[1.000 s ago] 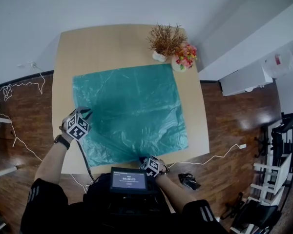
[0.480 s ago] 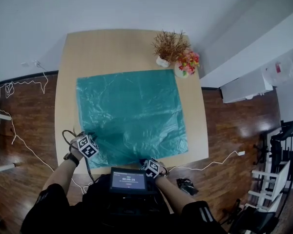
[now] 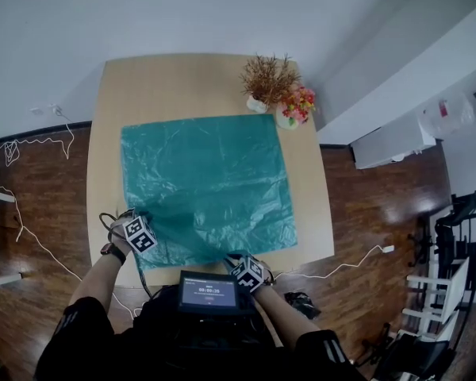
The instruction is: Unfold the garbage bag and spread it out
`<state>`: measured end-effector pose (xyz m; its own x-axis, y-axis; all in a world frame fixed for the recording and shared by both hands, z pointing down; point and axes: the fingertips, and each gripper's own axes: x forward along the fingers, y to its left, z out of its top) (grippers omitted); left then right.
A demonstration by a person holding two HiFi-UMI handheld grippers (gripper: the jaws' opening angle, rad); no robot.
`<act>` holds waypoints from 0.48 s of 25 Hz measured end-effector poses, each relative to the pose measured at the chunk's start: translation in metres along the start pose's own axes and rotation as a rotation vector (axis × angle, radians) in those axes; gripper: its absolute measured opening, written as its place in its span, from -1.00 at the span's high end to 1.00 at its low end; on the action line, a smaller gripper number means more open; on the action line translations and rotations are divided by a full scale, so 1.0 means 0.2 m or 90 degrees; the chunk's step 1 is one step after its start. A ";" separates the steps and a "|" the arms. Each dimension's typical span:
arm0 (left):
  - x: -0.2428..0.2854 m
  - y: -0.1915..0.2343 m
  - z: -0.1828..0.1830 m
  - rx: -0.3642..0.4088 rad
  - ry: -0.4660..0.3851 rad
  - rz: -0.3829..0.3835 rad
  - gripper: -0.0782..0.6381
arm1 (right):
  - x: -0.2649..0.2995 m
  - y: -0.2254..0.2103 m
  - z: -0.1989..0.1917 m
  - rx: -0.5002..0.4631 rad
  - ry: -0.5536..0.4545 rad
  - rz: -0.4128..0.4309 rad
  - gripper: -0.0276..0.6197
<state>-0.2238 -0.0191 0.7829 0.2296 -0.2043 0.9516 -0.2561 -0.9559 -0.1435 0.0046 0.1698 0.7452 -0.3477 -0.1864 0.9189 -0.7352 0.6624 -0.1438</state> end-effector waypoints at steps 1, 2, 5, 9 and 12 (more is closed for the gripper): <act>0.02 0.02 -0.02 0.008 0.008 0.003 0.52 | -0.02 -0.03 0.00 0.012 -0.008 -0.008 0.65; 0.03 0.05 -0.04 0.012 0.014 0.006 0.52 | -0.03 -0.06 0.00 0.022 -0.015 -0.016 0.65; 0.04 0.12 -0.07 0.012 0.021 0.015 0.52 | -0.10 -0.17 0.02 0.044 -0.033 -0.042 0.65; 0.04 0.21 -0.13 0.014 0.037 0.023 0.52 | -0.17 -0.35 0.00 0.071 -0.029 -0.081 0.65; 0.04 0.23 -0.15 -0.008 0.031 0.015 0.52 | -0.20 -0.51 -0.06 0.096 -0.017 -0.112 0.65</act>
<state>-0.2625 -0.0590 0.7919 0.1776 -0.2157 0.9602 -0.2726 -0.9483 -0.1626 0.0994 0.1187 0.7282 -0.2200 -0.3094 0.9251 -0.8637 0.5026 -0.0373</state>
